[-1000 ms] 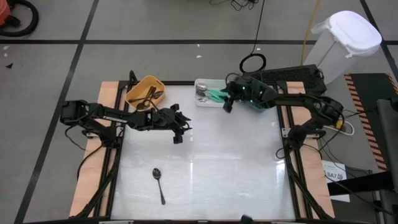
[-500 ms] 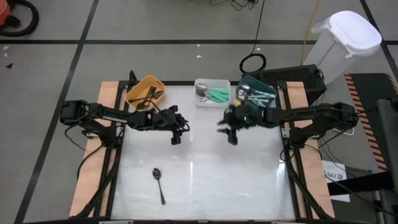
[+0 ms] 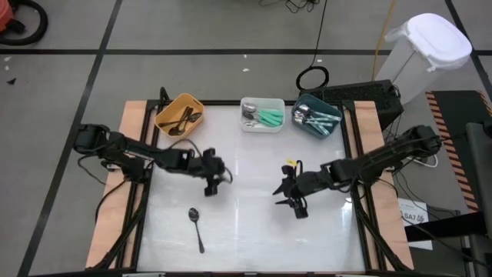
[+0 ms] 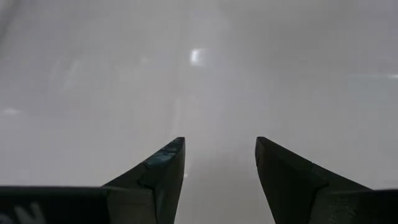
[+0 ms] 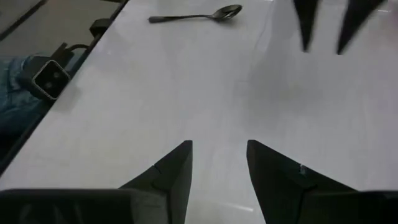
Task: Sort silverware by color (type)
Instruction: Put the black spoon into the orange bin
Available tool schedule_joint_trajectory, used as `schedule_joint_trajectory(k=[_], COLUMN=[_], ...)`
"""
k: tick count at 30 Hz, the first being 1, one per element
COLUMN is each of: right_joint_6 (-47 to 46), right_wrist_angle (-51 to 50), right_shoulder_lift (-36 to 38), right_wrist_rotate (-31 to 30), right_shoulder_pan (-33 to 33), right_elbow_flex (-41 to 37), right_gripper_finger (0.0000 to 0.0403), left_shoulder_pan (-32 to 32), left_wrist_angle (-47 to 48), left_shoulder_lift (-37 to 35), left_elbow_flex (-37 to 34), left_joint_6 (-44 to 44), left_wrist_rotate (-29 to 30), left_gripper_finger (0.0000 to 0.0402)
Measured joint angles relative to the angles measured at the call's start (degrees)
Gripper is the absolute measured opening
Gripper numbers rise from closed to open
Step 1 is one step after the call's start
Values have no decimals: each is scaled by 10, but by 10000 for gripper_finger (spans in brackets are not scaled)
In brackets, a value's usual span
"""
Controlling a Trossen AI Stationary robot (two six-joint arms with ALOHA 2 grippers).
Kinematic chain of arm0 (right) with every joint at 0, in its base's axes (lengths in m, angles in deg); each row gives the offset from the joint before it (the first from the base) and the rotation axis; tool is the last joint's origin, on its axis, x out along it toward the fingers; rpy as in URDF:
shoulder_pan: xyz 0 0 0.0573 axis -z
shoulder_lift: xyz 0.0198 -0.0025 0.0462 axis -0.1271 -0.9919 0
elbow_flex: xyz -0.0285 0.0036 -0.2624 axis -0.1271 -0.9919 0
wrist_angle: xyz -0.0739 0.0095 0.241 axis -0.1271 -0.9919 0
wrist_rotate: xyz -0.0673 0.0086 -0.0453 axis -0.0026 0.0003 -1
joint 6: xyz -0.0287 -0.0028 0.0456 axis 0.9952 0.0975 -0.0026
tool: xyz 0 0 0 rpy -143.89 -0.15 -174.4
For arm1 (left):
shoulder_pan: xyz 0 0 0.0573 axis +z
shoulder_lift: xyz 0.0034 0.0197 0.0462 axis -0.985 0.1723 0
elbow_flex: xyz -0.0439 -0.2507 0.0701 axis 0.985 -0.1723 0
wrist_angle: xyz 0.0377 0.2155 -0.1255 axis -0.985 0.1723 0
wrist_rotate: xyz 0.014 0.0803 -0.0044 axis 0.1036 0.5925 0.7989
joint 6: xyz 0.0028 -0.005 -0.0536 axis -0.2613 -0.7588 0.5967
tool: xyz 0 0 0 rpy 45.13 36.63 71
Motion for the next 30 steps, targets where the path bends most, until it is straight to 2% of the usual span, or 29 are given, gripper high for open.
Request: schedule_joint_trajectory(k=[13, 17, 24, 30], right_joint_6=[-64, -77, -78, -112], right_wrist_angle=[5, 55, 180, 268], right_shoulder_lift=[-8, -21, -75, -128], right_wrist_rotate=[-94, -95, -93, -93], right_shoulder_pan=[-33, -35, -50, -69], right_elbow_flex=[0, 0, 0, 0], right_gripper_finger=[148, 148, 148, 148], left_shoulder_pan=[-239, -302, -365, -391], left_wrist_angle=[51, 67, 213, 292], left_shoulder_lift=[0, 0, 21, 105], left_elbow_flex=[0, 23, 109, 172], left_joint_6=[73, 70, 50, -8], left_wrist_rotate=[4, 19, 42, 33], left_gripper_finger=[195, 195, 195, 195])
